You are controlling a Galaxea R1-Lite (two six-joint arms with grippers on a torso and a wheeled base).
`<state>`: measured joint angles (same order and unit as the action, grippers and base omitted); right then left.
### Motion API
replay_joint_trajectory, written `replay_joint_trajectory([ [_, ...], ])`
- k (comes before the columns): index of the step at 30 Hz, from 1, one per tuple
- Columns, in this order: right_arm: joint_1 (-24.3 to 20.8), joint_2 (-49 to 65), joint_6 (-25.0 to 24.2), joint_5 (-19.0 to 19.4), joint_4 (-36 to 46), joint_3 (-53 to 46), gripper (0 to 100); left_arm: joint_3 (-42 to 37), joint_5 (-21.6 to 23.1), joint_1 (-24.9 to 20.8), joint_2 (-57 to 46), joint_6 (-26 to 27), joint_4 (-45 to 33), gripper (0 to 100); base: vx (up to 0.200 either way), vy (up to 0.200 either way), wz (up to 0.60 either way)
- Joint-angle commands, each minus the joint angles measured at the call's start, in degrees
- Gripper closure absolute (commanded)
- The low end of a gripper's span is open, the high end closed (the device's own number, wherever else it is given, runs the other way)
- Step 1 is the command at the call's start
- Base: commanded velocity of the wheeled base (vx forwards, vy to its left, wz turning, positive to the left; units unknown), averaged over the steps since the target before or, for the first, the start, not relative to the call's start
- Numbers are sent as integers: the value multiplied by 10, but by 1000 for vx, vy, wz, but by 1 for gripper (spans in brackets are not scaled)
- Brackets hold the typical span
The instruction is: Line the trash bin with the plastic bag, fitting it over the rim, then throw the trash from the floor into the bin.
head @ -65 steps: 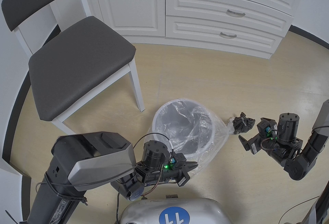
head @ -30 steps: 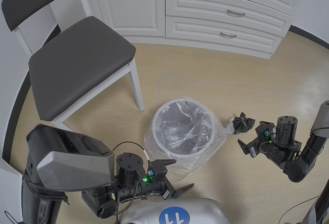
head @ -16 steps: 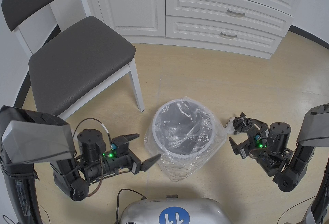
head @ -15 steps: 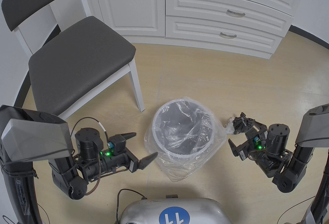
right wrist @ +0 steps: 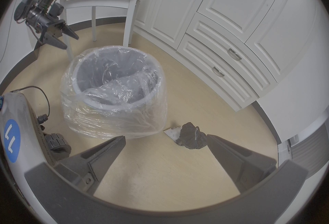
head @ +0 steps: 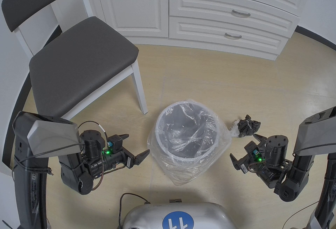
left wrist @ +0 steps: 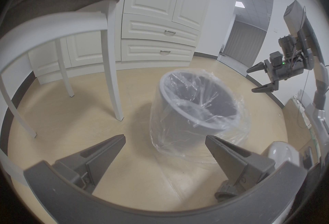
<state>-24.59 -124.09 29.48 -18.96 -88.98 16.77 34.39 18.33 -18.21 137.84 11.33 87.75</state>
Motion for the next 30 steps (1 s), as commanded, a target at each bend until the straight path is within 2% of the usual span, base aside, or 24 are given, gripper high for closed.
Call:
replay_joint_trajectory([
  [1,0,-33,0,0,-10,13,0,96,-17,4,121,-2,0,0,0,0,0],
  [2,0,-33,0,0,-10,13,0,96,-17,4,121,-2,0,0,0,0,0],
  [4,4,-38,0,0,-10,21,0,154,-30,5,152,-7,-20,0,0,0,0],
  [6,11,-42,0,0,-10,27,0,198,-28,5,161,-7,-66,0,0,0,0],
  [8,11,-42,0,0,-10,28,0,202,-28,5,161,-7,-70,0,0,0,0],
  [9,22,-48,1,0,-10,41,0,270,-29,2,167,-10,-132,0,0,0,0],
  [10,27,-50,1,0,-10,47,0,311,-30,2,173,-10,-161,0,0,0,0],
  [11,31,-50,1,0,-10,49,0,326,-30,2,175,-10,-173,0,0,0,0],
  [14,44,-51,1,1,-10,63,0,412,-31,5,179,-1,-297,0,0,0,0],
  [15,44,-51,1,1,-10,63,0,412,-31,5,179,-1,-297,0,0,0,0],
  [17,46,-54,1,3,-10,71,0,489,-31,5,185,11,-409,0,0,0,0],
  [19,45,-64,1,3,-10,77,0,545,-32,5,207,26,-467,0,0,0,0],
  [22,39,-71,1,3,-10,86,0,613,-39,-1,239,44,-521,0,0,0,0],
  [24,39,-74,1,3,-10,88,0,630,-45,-2,246,44,-529,0,0,0,0],
  [25,38,-85,1,4,-10,97,0,651,-60,-10,253,44,-541,0,0,0,0],
  [30,29,-133,-5,8,-10,148,0,633,-72,-17,226,42,-531,0,0,0,0],
])
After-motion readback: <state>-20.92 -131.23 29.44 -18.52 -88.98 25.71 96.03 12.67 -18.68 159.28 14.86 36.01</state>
